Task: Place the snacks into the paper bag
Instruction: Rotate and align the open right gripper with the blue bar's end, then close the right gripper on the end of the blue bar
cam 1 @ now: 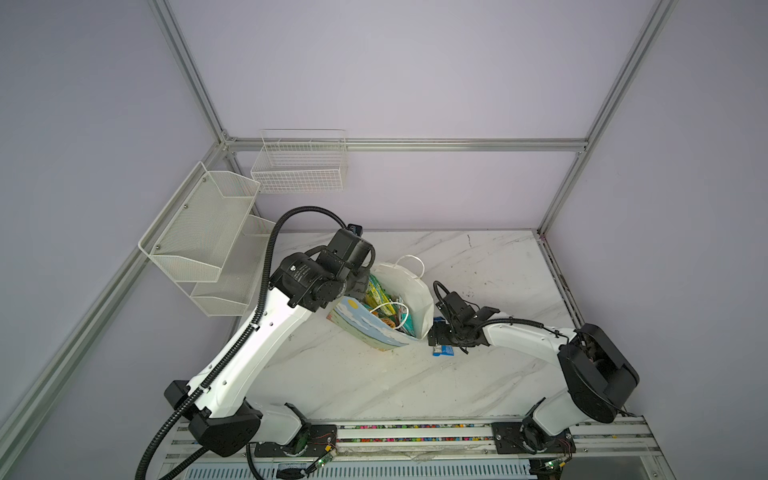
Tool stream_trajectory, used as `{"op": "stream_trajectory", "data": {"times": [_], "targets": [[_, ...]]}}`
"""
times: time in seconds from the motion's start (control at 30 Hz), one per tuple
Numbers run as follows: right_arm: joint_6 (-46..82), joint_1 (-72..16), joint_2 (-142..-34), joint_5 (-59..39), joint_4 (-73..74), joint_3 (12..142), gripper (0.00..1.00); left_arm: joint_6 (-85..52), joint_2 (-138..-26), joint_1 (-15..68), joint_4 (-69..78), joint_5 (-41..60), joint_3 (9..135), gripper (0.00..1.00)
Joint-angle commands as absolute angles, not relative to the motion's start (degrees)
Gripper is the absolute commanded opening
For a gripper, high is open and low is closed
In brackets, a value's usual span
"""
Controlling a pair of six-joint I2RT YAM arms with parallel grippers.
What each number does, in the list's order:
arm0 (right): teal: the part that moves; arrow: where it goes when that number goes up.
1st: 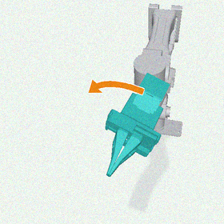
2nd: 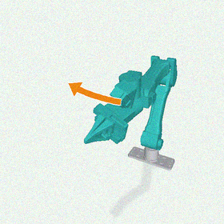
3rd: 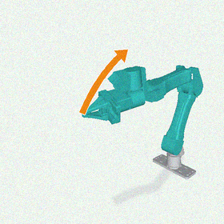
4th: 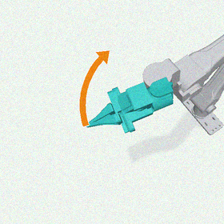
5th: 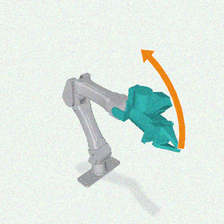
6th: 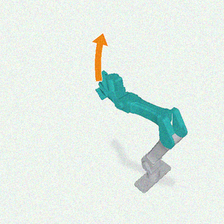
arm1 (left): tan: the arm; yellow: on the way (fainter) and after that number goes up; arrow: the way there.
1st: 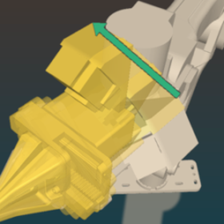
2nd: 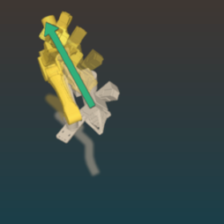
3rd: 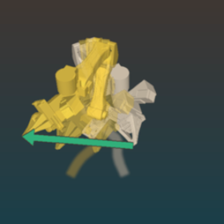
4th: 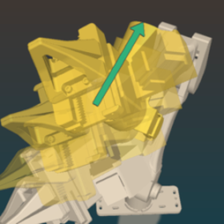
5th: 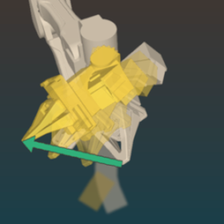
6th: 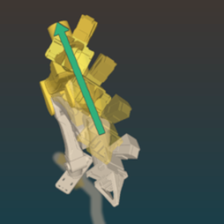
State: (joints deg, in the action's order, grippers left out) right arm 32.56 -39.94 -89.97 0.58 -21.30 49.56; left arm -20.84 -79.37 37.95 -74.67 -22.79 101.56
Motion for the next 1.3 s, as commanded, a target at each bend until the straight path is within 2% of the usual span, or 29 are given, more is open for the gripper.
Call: {"op": "stream_trajectory", "data": {"times": [0.0,0.43,0.8,1.27], "targets": [[32.72,-40.43,-91.36,2.28,-22.74,51.15,0.94,-20.49,-78.05,37.88,-71.50,-24.35,101.60,0.00],[32.61,-41.57,-93.82,5.21,-24.08,52.47,0.90,-20.65,-78.01,37.88,-71.54,-24.35,101.60,0.00],[32.52,-42.60,-95.36,5.62,-24.08,52.82,0.82,-20.74,-77.78,37.88,-71.55,-24.36,101.29,0.00],[32.52,-43.15,-95.98,4.92,-23.25,52.03,0.67,-20.83,-77.78,37.88,-71.56,-24.35,101.17,0.00]]}}
